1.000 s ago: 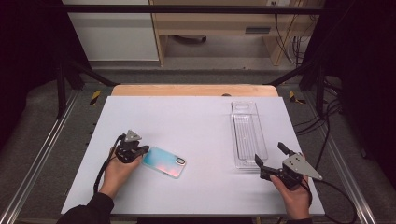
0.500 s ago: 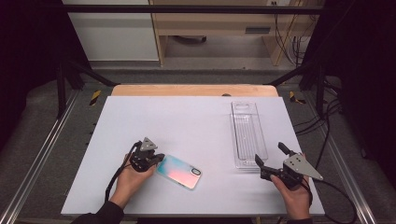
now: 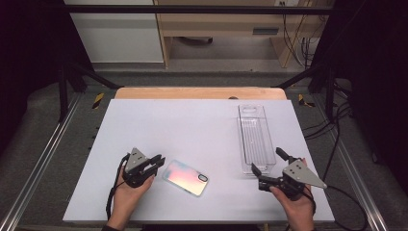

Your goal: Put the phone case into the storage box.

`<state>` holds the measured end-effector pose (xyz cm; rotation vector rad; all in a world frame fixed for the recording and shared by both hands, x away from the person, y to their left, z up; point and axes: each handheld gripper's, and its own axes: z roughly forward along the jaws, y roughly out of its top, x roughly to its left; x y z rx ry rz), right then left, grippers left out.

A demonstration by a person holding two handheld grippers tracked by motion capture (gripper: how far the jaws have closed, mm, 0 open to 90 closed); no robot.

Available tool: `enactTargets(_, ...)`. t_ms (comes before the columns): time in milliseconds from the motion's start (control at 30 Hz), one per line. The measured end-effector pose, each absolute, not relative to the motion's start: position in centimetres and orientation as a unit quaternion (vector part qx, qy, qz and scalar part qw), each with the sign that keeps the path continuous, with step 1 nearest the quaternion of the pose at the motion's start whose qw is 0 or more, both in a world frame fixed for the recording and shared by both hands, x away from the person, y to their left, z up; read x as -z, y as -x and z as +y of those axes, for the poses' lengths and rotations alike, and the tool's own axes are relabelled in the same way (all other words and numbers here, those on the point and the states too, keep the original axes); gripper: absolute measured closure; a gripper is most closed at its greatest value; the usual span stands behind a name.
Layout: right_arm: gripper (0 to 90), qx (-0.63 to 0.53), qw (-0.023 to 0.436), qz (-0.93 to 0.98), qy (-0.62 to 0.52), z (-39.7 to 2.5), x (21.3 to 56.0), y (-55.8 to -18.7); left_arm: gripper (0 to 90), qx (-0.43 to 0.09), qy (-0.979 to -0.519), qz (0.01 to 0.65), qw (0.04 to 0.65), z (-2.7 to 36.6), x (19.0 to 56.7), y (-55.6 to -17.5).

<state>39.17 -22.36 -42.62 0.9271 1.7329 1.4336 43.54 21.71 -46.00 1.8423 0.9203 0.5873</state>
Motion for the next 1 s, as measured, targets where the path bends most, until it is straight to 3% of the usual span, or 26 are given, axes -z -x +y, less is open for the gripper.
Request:
enactTargets(200, 5.0, -0.532, 0.294, 0.732, -0.308, -16.3, 41.9, -39.1, 26.9, -0.282, -0.73, 0.382, 0.492, 23.3, 45.7, -41.9)
enactTargets(367, 5.0, -0.497, 0.251, 0.779, -0.288, -12.2, 42.2, -40.0, 9.4, -0.282, -0.71, 0.398, 0.508, 24.7, 46.0, -40.9)
enactTargets(600, 6.2, -0.45, 0.194, 0.82, -0.297, -9.4, 43.3, -41.6, 4.8, -0.284, -0.691, 0.408, 0.525, 26.0, 46.0, -41.0)
enactTargets(1000, 6.2, -0.391, 0.142, 0.865, -0.28, -7.1, 45.4, -42.6, 4.5, -0.279, -0.691, 0.406, 0.53, 26.1, 46.1, -41.2)
